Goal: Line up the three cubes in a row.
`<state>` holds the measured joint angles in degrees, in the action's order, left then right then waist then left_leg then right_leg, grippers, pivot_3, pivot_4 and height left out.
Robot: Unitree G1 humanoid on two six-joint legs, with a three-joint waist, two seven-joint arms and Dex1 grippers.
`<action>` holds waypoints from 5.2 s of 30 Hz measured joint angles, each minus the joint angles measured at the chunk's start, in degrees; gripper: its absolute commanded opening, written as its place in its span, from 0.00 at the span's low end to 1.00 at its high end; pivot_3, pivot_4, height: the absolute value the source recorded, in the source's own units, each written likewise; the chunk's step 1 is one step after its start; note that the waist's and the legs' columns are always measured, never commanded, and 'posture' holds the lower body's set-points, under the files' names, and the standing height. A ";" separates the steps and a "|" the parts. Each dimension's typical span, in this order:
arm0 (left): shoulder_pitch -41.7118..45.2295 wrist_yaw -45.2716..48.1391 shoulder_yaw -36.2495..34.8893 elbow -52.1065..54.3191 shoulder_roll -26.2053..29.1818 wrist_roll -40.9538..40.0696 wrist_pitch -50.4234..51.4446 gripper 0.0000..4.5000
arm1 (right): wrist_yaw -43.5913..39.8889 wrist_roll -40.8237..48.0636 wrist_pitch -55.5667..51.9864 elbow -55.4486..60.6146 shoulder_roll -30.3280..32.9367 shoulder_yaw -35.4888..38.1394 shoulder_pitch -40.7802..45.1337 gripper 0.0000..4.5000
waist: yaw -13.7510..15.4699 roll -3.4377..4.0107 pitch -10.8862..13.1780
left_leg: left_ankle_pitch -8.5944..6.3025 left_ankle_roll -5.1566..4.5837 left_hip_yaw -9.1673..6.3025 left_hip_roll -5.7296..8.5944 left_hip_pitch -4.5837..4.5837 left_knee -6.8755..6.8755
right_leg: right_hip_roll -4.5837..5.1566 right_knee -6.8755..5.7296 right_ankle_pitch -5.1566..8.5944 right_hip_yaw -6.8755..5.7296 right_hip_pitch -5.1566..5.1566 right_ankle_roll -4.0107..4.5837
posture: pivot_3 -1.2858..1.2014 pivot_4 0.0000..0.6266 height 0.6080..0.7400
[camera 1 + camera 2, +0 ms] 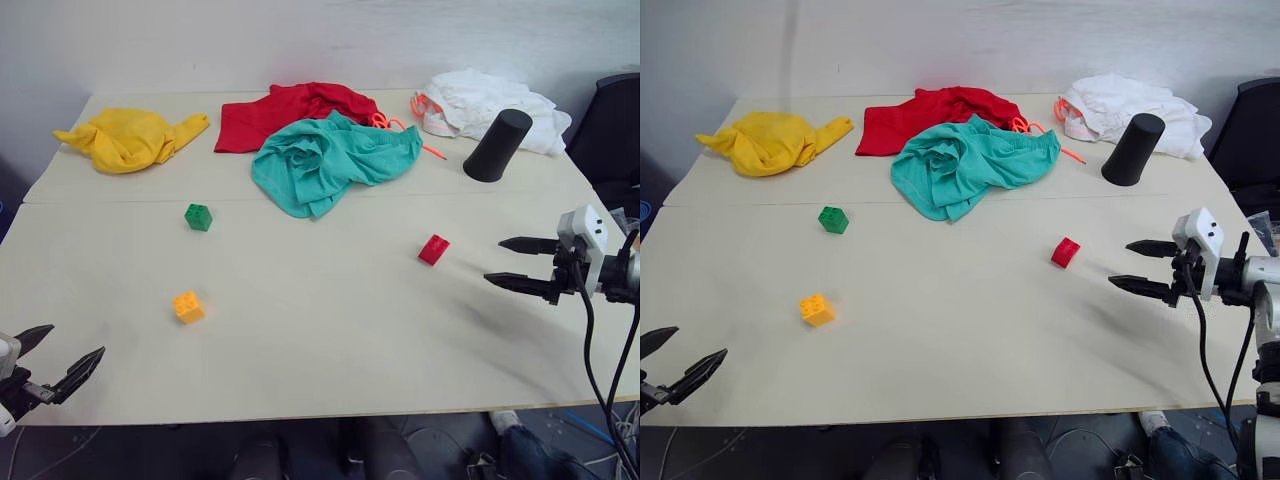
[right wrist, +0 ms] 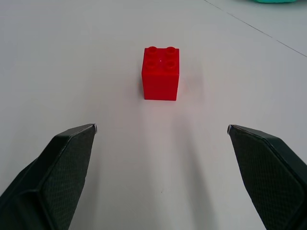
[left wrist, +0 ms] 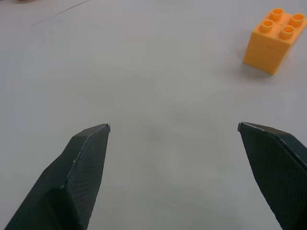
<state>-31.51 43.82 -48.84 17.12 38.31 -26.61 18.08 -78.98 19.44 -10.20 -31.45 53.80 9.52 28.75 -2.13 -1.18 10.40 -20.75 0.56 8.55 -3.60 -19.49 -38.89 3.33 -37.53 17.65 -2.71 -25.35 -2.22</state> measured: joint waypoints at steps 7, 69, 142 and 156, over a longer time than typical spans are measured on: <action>1.89 -0.50 1.08 -0.14 0.52 0.13 0.23 1.00 | 2.26 0.00 0.15 0.80 0.00 0.00 -0.13 1.00 | 0.02 0.00 0.00 | 0.00 0.00 0.00 0.00 0.00 0.00 | 0.00 0.00 0.00 0.00 0.00 0.00 | 0.52 0.24 1.00; 46.49 22.48 45.36 13.52 20.86 -9.53 11.25 1.00 | 1.55 -6.91 3.86 33.45 -14.91 -21.88 -8.60 0.34 | 0.55 0.12 0.08 | 0.09 0.24 0.03 -0.09 -0.07 -0.27 | -0.44 -0.22 -0.01 0.22 -0.06 -0.02 | 0.52 0.24 1.00; 91.40 -11.56 47.64 -73.18 -2.83 21.04 13.13 0.36 | 13.68 18.42 -22.47 50.03 -14.25 -9.22 -0.17 1.00 | 0.81 -0.15 -0.01 | 0.10 0.15 -0.11 0.02 -0.43 -0.43 | -0.21 -0.29 -0.06 -0.30 -0.23 -0.10 | 0.52 0.24 1.00; 81.41 10.23 49.82 -54.85 4.27 21.17 4.56 0.33 | 7.45 14.45 -18.71 49.67 -8.90 -11.48 -3.07 1.00 | 0.44 -0.15 -0.01 | 0.09 0.17 -0.13 -0.08 -0.65 -0.54 | -0.28 -0.45 -0.06 -0.30 -0.38 -0.10 | 0.52 0.24 1.00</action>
<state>49.91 54.05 0.98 -37.73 42.59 -5.43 22.64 -71.53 33.90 -28.91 18.22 44.89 -1.97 25.67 -1.69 -1.32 10.39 -20.66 0.72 8.42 -3.69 -20.14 -39.43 3.05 -37.97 17.58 -3.01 -25.73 -2.32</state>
